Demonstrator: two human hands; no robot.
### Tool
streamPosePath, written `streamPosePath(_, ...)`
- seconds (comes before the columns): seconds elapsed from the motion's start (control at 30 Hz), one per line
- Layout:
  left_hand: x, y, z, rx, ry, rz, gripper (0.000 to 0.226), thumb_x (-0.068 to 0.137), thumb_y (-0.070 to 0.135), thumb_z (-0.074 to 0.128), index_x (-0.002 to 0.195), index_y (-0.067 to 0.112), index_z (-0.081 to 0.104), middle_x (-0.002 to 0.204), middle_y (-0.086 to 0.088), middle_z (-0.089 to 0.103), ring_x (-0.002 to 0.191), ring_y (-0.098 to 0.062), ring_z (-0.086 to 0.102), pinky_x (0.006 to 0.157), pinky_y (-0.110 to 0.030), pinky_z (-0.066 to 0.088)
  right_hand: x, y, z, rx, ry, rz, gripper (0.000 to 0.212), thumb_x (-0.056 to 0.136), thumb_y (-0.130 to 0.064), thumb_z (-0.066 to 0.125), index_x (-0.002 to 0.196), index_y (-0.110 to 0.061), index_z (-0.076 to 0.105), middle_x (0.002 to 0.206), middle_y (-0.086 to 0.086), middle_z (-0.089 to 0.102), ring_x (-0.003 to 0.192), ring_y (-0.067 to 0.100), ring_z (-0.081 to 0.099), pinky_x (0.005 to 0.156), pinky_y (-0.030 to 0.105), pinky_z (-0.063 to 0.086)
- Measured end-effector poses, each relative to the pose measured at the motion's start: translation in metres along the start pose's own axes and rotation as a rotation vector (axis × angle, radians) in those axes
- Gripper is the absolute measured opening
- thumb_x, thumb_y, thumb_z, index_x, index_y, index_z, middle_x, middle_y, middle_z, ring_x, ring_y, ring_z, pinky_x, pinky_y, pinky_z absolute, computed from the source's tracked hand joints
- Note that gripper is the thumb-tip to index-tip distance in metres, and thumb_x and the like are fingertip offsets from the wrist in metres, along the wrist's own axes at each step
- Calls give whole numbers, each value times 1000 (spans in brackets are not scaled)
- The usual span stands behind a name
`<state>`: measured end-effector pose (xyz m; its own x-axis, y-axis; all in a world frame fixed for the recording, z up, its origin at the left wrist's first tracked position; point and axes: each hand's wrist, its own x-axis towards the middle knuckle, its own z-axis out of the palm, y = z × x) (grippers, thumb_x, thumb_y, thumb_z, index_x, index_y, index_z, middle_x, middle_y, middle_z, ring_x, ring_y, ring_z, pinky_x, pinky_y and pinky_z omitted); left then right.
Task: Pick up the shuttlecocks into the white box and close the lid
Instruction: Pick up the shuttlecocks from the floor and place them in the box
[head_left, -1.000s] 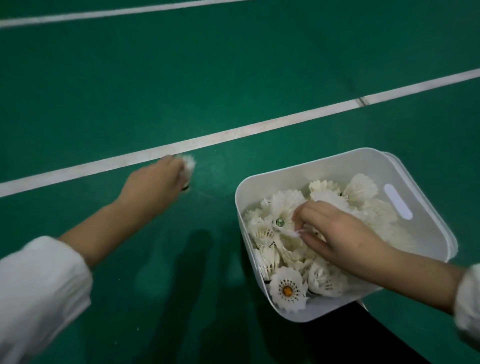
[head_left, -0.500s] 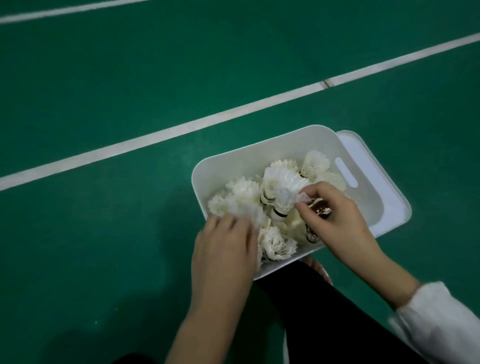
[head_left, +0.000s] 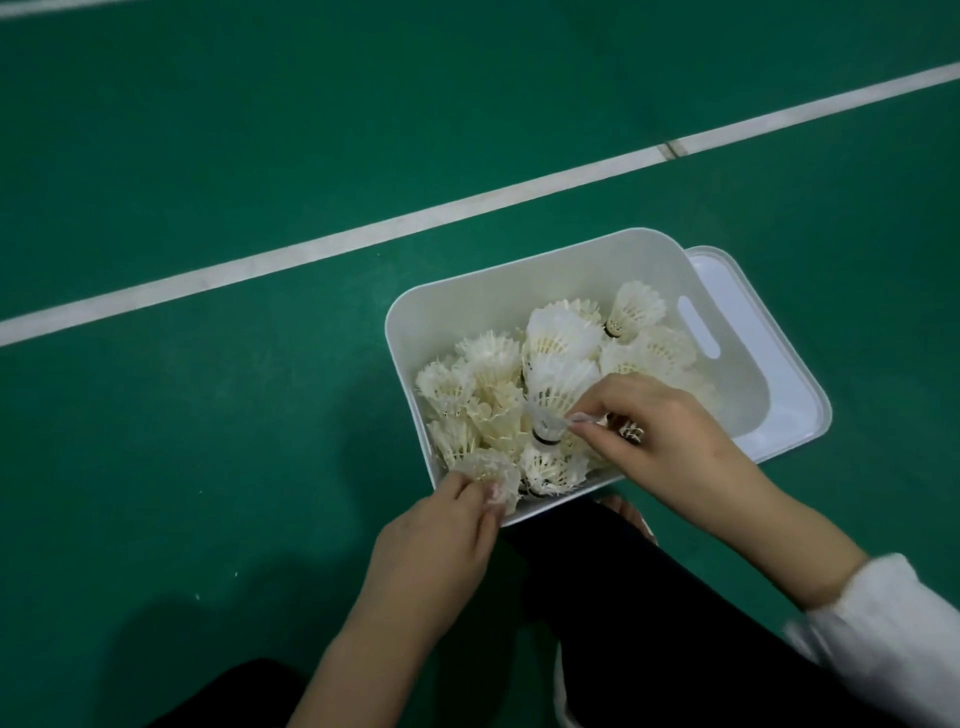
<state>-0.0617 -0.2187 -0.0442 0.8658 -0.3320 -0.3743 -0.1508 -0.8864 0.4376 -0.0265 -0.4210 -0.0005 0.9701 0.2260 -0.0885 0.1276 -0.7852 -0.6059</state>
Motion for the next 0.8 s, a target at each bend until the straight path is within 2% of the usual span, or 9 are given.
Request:
streamPosePath(0.1, -2, -1, -20, 32, 85, -15, 30, 96, 45, 24, 113, 33, 47, 112, 17, 48, 90, -7, 54, 65, -21, 35, -7, 2, -6, -83, -38, -41, 8, 88, -21, 61, 86, -16, 67, 83, -13, 59, 82, 8, 52, 73, 23, 41)
streamPosePath(0.2, 2, -1, -36, 54, 153, -24, 25, 96, 42, 28, 107, 32, 49, 105, 15, 54, 87, -8, 54, 64, -24, 35, -10, 8, 8, -172, -152, -77, 10, 89, -23, 58, 89, -17, 66, 88, -9, 61, 87, 10, 50, 74, 16, 36)
streamPosePath(0.3, 7, 2, -47, 38, 181, -12, 22, 96, 39, 32, 99, 29, 51, 99, 13, 56, 83, -11, 53, 63, -27, 38, -3, 16, 31, -273, -289, -46, 14, 89, -22, 55, 94, -16, 66, 98, -3, 65, 99, 17, 52, 85, 27, 42)
streamPosePath(0.37, 8, 6, -50, 39, 182, -4, 21, 96, 38, 32, 96, 28, 51, 96, 12, 56, 80, -11, 50, 62, -28, 37, 6, 20, 39, -316, -342, 22, 15, 89, -23, 55, 96, -15, 66, 101, 0, 66, 102, 20, 54, 87, 32, 44)
streamPosePath(0.47, 8, 12, -53, 36, 184, 27, 23, 96, 36, 32, 98, 25, 52, 96, 10, 57, 84, -14, 53, 66, -30, 43, 17, 19, 38, -349, -366, 86, 19, 89, -24, 56, 103, -17, 65, 107, 4, 66, 104, 22, 57, 87, 32, 45)
streamPosePath(0.53, 11, 16, -56, 48, 170, 64, 25, 96, 34, 33, 100, 21, 54, 96, 6, 59, 85, -17, 56, 70, -34, 48, 17, 12, 33, -390, -394, 68, 28, 90, -22, 53, 117, -20, 59, 119, 2, 61, 111, 22, 54, 90, 32, 43)
streamPosePath(0.63, 20, 24, -63, 91, 143, 129, 27, 96, 32, 33, 98, 17, 56, 94, 0, 60, 83, -21, 56, 68, -35, 48, 5, -7, 10, -383, -340, 78, 35, 91, -27, 51, 126, -24, 50, 127, -3, 53, 109, 18, 55, 88, 31, 43)
streamPosePath(0.8, 35, 56, -81, 98, 128, 243, 29, 95, 25, 34, 99, 11, 59, 93, -7, 64, 82, -26, 58, 67, -35, 47, -35, -29, -49, -368, -96, 178, 23, 92, -24, 51, 113, -18, 60, 113, 1, 63, 95, 17, 58, 80, 27, 42)
